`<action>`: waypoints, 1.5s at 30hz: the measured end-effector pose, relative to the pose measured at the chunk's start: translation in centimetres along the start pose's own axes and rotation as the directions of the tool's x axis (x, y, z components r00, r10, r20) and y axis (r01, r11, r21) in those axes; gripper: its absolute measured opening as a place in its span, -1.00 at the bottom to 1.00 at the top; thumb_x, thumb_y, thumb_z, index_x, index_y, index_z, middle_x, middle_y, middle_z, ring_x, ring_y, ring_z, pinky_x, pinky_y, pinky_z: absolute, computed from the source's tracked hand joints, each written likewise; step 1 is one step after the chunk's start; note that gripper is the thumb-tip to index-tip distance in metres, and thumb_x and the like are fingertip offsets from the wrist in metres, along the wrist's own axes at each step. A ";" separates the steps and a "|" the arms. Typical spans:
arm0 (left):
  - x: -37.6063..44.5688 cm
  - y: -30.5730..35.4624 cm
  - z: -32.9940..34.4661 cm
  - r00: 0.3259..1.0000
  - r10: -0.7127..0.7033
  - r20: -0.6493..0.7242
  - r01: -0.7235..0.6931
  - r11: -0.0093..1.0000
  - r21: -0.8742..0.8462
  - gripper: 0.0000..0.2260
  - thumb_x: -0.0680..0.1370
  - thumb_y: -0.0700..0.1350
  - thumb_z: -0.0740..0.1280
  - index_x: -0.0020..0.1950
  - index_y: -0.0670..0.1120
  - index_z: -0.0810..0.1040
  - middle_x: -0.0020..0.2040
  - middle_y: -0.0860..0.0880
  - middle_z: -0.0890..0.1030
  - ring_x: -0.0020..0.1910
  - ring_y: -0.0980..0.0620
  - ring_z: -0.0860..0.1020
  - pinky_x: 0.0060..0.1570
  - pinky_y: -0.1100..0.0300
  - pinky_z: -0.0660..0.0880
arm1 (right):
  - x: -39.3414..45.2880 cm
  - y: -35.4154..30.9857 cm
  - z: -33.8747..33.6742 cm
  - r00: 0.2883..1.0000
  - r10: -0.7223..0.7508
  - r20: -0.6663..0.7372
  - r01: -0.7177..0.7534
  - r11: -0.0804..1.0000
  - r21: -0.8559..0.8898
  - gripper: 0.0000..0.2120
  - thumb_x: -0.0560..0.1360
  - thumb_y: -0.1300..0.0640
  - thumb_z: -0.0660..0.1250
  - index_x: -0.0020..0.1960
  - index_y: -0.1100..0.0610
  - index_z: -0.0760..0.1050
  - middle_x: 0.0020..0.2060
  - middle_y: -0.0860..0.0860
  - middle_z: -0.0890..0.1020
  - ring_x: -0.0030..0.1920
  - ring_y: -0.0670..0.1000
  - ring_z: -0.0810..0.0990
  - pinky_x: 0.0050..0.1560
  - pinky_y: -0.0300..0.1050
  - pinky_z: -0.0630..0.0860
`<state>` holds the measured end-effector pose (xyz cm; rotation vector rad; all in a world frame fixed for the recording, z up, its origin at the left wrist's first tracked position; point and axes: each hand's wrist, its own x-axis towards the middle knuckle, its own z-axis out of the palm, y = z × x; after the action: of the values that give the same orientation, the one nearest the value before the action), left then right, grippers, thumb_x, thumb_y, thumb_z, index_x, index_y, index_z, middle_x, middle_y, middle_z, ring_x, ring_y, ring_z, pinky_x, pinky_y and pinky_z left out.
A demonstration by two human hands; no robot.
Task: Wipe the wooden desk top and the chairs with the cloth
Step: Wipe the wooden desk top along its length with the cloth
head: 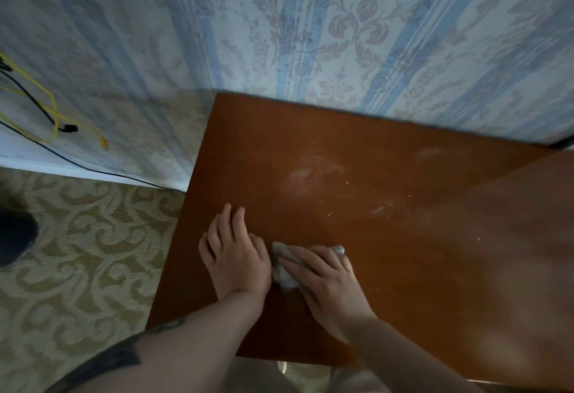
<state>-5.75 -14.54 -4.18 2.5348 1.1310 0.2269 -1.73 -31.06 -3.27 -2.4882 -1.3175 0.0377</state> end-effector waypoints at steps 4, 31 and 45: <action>-0.1 0.1 0.2 1.000 0.004 -0.017 -0.003 1.000 0.024 -0.60 0.51 -0.17 0.28 0.36 -0.07 0.43 0.42 -0.09 0.39 0.41 -0.10 0.26 0.35 -0.19 0.20 | -0.6 4.8 -1.2 0.971 0.226 -0.075 -0.228 0.974 -0.018 -0.57 0.51 -0.01 0.21 0.39 -0.12 0.37 0.29 -0.09 0.43 0.20 0.05 0.41 0.07 0.09 0.48; -0.2 0.3 0.1 1.000 0.012 -0.015 -0.011 0.998 0.061 -0.61 0.53 -0.15 0.19 0.37 -0.08 0.42 0.43 -0.10 0.37 0.42 -0.09 0.24 0.37 -0.19 0.18 | 4.3 5.1 -0.8 0.860 0.496 -0.117 -0.495 0.868 0.038 -0.55 0.52 0.13 0.33 0.39 -0.03 0.40 0.30 0.03 0.45 0.24 0.12 0.39 0.18 0.17 0.42; -0.2 0.3 0.2 1.000 0.006 -0.002 -0.006 0.997 0.073 -0.62 0.53 -0.14 0.21 0.37 -0.07 0.42 0.42 -0.09 0.38 0.41 -0.09 0.26 0.36 -0.19 0.20 | 5.2 4.8 -0.5 0.900 0.431 -0.073 -0.434 0.901 -0.030 -0.57 0.54 -0.01 0.18 0.40 -0.03 0.38 0.29 0.02 0.43 0.24 0.10 0.39 0.17 0.14 0.44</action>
<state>-5.62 -14.91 -4.27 2.6022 1.1533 0.1938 5.19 -29.51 -3.52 -2.7468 -0.7228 0.0298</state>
